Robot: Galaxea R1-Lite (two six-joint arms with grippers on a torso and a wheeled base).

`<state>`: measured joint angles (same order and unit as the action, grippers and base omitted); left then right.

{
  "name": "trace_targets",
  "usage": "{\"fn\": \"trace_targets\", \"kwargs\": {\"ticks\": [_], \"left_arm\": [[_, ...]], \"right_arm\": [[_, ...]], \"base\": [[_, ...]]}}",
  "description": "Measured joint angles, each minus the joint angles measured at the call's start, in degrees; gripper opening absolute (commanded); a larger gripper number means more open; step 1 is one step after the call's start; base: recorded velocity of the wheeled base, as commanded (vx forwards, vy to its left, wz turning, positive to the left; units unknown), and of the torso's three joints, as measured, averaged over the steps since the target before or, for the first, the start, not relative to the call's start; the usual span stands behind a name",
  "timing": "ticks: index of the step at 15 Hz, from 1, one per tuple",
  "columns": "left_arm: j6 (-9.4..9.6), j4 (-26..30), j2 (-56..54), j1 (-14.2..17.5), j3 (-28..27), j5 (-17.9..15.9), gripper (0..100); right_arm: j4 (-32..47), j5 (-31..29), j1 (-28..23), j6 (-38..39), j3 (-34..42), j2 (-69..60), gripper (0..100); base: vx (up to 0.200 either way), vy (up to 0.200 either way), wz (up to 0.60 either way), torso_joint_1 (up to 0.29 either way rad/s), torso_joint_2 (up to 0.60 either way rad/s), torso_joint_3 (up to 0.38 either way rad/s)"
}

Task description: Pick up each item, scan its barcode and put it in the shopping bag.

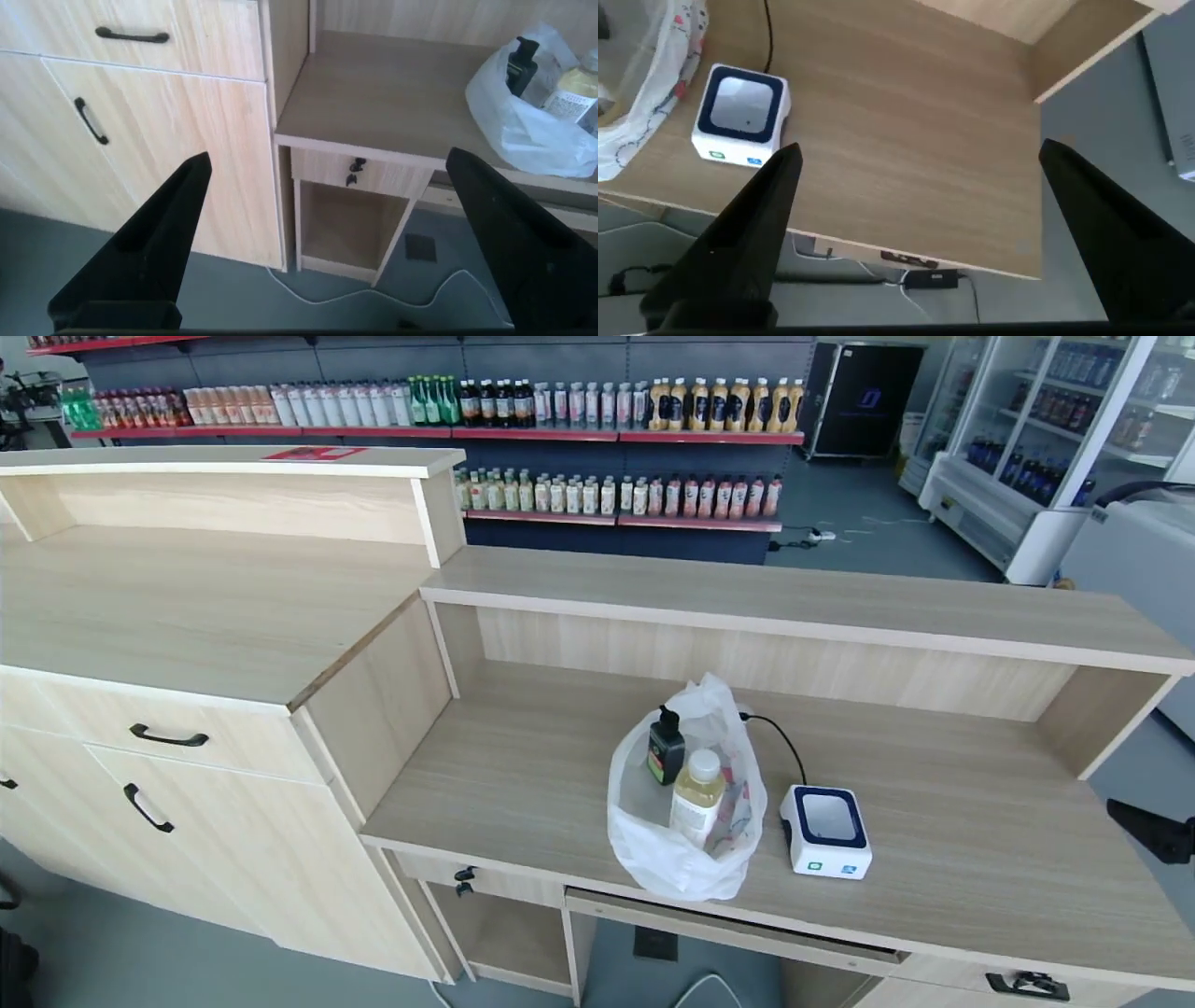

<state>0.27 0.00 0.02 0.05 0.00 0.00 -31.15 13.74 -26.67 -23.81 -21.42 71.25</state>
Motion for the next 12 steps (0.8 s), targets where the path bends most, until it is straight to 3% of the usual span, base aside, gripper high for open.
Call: {"fn": "trace_targets", "kwargs": {"ticks": [3,8,12], "left_arm": [[-0.02,0.0,0.0,0.0,0.0,0.0,100],[0.00,0.0,0.0,0.1,0.0,0.0,100],[-0.02,0.0,0.0,0.0,0.0,0.0,100]], "right_arm": [[3.8,-8.0,4.7,6.4,2.7,-6.2,100],[3.7,-7.7,7.3,15.4,11.5,-18.8,100],[7.9,-7.6,10.7,16.2,19.3,-34.4,100]], "base": [[0.000,0.000,-0.40,0.002,0.00,0.000],[0.000,0.000,0.00,0.000,0.00,0.000],[0.000,0.000,0.00,0.000,0.00,0.000]]}}
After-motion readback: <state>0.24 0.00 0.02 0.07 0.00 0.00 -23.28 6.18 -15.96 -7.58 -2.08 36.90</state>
